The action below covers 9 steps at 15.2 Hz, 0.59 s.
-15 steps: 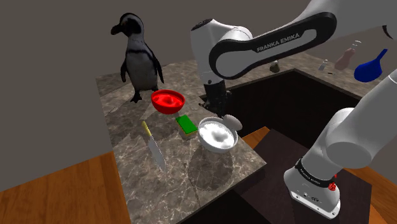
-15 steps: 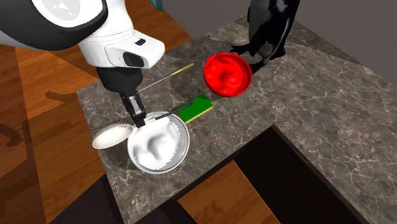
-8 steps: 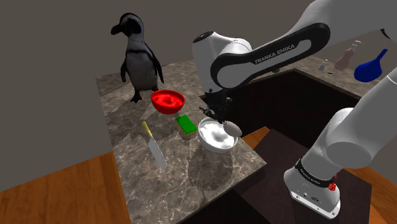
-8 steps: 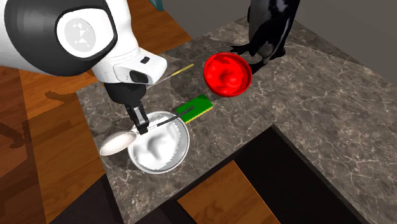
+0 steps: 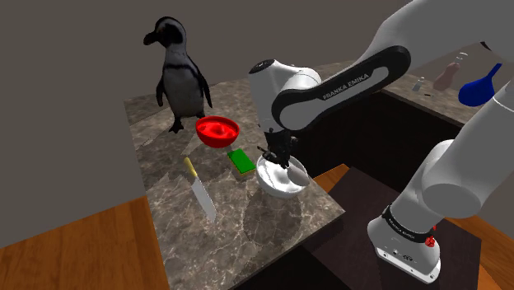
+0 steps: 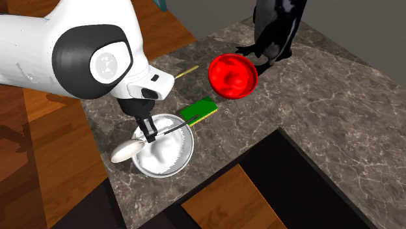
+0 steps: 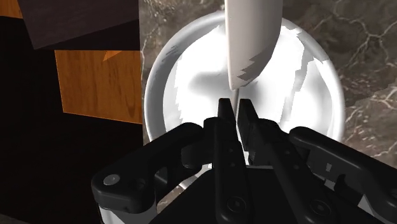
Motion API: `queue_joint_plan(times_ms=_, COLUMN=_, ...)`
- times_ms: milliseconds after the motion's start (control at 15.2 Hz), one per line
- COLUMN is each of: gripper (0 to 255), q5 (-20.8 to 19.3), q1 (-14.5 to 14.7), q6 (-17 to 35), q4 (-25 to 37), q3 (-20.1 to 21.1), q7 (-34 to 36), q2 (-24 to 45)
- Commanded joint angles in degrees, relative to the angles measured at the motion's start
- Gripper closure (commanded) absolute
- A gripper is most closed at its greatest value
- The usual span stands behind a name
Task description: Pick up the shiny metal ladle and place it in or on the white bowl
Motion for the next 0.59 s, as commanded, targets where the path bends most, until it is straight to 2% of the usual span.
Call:
queue_joint_plan(times_ms=0, gripper=255, q5=-0.3, q1=0.0, q6=1.8, q4=-0.9, q3=0.1, q7=0.5, q2=0.9)
queue_joint_plan(times_ms=528, gripper=255, q5=-0.7, q1=0.0, q6=2.9, q4=-1.4, q3=0.1, q7=0.8, q2=1.7)
